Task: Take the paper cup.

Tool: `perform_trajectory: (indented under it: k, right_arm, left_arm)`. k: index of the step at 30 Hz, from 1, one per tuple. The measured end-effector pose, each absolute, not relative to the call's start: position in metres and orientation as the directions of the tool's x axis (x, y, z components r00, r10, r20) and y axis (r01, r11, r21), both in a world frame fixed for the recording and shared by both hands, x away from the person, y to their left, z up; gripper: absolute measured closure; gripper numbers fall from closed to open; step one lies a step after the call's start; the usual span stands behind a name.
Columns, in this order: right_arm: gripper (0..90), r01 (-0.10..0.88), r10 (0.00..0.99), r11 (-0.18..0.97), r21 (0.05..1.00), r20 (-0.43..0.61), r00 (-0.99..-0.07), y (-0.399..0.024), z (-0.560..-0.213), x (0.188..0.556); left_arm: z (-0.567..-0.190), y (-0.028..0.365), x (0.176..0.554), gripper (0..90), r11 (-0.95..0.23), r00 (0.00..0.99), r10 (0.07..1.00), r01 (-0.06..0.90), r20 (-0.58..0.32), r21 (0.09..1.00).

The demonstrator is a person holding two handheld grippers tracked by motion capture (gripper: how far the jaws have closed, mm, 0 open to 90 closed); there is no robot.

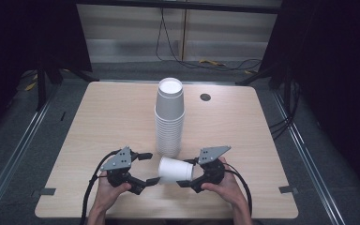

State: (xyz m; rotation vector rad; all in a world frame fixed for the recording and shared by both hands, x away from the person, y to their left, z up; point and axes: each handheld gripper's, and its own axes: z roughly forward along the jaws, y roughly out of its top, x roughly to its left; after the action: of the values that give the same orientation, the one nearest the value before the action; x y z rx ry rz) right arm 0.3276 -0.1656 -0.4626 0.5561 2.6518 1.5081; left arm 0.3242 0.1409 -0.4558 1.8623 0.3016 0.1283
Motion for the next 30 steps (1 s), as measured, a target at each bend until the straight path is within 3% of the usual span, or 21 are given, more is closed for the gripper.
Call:
perform_trajectory:
  k: [16,30]
  right_arm:
    - [23.9,0.280,0.332,0.298,0.913,0.176,-0.927,-0.180,-0.473,0.321]
    - [23.8,0.250,0.313,0.168,0.954,0.188,-0.931,-0.183,-0.479,0.318]
  left_arm:
    - [-0.471,0.146,0.314,15.7,-0.241,0.940,0.323,0.195,-0.111,0.951]
    - [-0.468,0.142,0.313,15.6,-0.219,0.947,0.302,0.184,-0.113,0.958]
